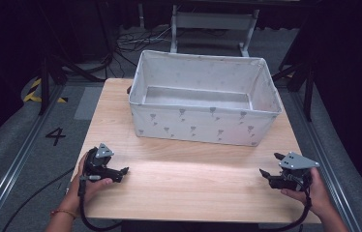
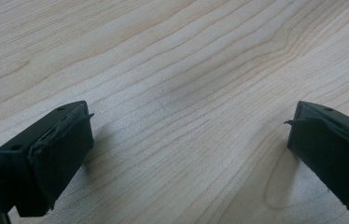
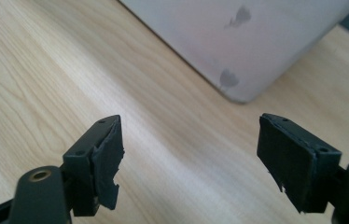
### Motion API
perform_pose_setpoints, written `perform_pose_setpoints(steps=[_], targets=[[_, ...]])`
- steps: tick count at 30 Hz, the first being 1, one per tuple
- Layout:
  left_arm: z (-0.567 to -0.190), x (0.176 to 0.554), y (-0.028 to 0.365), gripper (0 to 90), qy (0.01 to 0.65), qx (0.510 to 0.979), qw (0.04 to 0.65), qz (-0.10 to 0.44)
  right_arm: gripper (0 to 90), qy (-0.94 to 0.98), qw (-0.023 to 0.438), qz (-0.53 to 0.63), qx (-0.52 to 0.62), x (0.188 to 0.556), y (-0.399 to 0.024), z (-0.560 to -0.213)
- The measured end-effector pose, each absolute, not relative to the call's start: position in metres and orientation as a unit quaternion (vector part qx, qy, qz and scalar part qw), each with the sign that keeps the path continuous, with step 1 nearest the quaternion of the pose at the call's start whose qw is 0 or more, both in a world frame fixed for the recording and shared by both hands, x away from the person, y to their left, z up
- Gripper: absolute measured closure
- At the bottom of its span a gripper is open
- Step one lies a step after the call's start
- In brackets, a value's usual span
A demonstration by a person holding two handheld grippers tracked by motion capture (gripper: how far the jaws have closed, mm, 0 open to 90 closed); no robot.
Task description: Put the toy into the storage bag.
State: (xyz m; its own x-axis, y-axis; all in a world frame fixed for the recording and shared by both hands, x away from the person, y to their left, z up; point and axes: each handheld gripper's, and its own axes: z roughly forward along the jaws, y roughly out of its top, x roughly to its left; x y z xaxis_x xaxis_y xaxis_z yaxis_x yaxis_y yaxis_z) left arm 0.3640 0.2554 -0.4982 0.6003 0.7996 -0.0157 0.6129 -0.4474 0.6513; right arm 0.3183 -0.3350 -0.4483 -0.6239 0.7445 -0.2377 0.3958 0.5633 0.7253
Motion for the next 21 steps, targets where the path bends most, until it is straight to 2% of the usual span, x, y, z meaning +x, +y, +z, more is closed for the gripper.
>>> perform_pose_setpoints(steps=[14,16,21], targets=[[-0.498,0.364,0.256,0.5,0.42,0.838,0.313,0.149,22.8,0.833,0.212,0.316,0.402,0.309,-0.362,-0.488],[-0.498,0.364,0.255,0.5,0.422,0.838,0.314,0.149,22.3,0.824,0.194,0.328,0.419,0.305,-0.366,-0.493],[-0.498,0.364,0.255,0.5,0.422,0.838,0.314,0.147,21.3,0.802,0.183,0.353,0.446,0.298,-0.378,-0.502]])
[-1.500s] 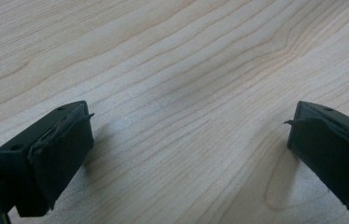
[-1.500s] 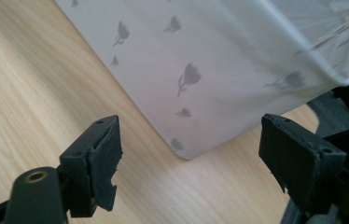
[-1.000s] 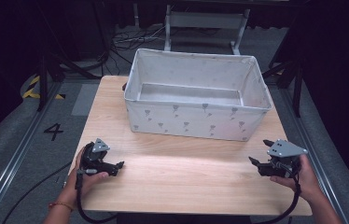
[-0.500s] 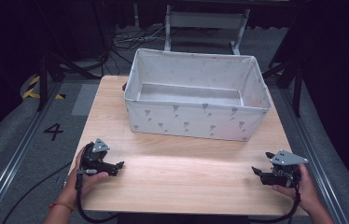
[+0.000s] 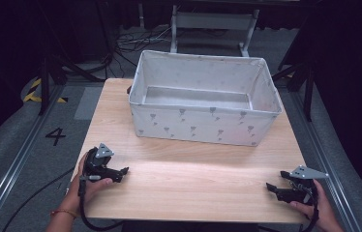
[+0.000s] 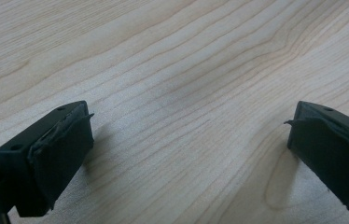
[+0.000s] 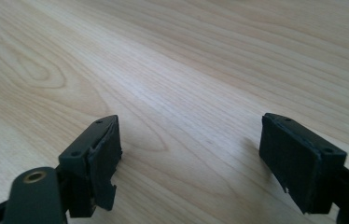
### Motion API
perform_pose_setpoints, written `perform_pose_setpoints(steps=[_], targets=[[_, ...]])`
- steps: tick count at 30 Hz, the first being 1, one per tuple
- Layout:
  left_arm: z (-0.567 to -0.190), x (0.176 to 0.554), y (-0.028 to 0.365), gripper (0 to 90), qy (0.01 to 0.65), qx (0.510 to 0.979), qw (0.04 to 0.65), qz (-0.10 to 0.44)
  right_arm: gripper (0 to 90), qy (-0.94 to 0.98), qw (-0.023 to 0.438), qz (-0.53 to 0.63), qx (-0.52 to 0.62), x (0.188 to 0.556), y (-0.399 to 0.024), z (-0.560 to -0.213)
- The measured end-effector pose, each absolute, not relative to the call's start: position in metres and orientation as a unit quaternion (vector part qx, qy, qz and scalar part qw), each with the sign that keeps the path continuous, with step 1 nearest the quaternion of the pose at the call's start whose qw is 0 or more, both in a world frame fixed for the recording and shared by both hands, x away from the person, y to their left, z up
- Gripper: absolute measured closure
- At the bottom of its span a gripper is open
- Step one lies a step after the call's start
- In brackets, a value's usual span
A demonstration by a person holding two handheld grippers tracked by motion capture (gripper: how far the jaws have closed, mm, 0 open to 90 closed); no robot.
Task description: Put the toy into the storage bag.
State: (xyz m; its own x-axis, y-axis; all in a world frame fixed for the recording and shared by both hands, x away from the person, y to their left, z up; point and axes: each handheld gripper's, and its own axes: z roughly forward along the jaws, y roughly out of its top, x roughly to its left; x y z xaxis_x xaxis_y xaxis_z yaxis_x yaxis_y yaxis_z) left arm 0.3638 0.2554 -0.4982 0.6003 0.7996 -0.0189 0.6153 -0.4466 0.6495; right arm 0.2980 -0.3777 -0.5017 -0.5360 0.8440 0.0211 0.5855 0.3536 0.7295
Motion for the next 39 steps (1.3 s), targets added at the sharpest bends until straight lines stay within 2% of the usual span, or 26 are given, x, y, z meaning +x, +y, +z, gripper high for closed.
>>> perform_pose_setpoints(steps=[11,39], targets=[[-0.4983,0.3627,0.2548,0.5,0.427,0.835,0.313,0.15,15.6,0.795,0.191,0.348,0.459,0.2972,-0.3781,-0.5028],[-0.4985,0.3638,0.2549,0.2,0.429,0.834,0.314,0.15,13.3,0.793,0.192,0.344,0.465,0.2982,-0.3781,-0.5031]])
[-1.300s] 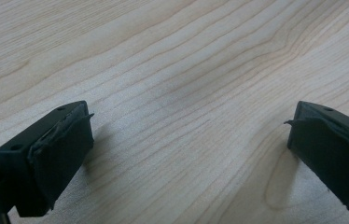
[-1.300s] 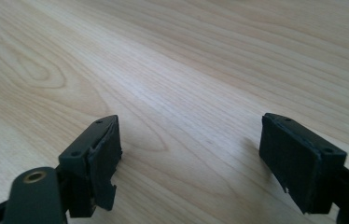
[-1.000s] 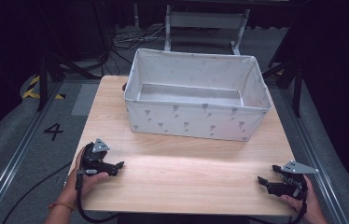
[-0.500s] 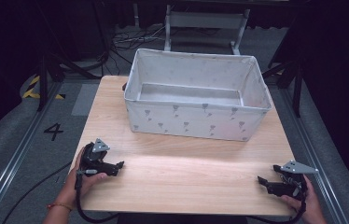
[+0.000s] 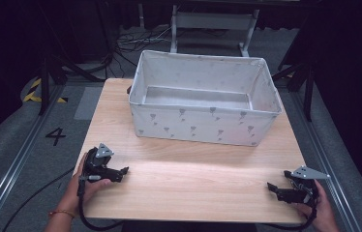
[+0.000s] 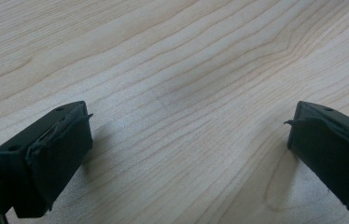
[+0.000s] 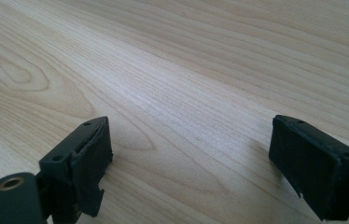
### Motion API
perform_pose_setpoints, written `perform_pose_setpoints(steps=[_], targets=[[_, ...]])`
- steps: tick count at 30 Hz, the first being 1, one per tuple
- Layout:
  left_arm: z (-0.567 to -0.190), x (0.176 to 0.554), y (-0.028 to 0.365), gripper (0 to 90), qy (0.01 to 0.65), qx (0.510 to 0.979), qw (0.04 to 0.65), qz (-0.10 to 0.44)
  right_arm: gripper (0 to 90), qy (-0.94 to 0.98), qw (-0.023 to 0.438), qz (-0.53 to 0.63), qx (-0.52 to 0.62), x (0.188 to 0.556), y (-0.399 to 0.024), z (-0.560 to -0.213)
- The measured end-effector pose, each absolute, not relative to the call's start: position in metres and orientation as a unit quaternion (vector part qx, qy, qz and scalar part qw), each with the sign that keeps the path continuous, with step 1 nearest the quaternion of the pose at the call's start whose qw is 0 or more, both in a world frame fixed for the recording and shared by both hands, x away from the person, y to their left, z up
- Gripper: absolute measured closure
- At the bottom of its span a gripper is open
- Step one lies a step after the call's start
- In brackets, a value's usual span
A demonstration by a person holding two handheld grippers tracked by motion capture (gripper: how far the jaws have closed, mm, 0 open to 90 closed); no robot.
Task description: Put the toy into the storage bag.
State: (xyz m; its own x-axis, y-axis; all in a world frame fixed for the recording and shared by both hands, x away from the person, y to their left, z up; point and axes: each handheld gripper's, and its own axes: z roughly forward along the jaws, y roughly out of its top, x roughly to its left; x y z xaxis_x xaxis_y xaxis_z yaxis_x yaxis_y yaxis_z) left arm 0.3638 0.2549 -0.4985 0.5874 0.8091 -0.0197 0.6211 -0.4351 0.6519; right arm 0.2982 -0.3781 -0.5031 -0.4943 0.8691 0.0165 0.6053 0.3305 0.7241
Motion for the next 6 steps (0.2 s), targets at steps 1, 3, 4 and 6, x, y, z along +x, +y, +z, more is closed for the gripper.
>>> perform_pose_setpoints(steps=[1,3,4,6], targets=[[-0.4985,0.3638,0.2549,0.2,0.429,0.834,0.314,0.15,13.1,0.793,0.192,0.344,0.465,0.2982,-0.3781,-0.5031],[-0.4985,0.3638,0.2549,0.2,0.429,0.834,0.314,0.15,12.8,0.793,0.192,0.344,0.466,0.2984,-0.3782,-0.5031],[-0.4985,0.3637,0.2549,0.2,0.429,0.834,0.314,0.149,12.5,0.793,0.192,0.343,0.466,0.2984,-0.3782,-0.5032],[-0.4982,0.3638,0.2552,0.2,0.431,0.833,0.312,0.15,9.8,0.791,0.193,0.34,0.471,0.2988,-0.3781,-0.5033]])
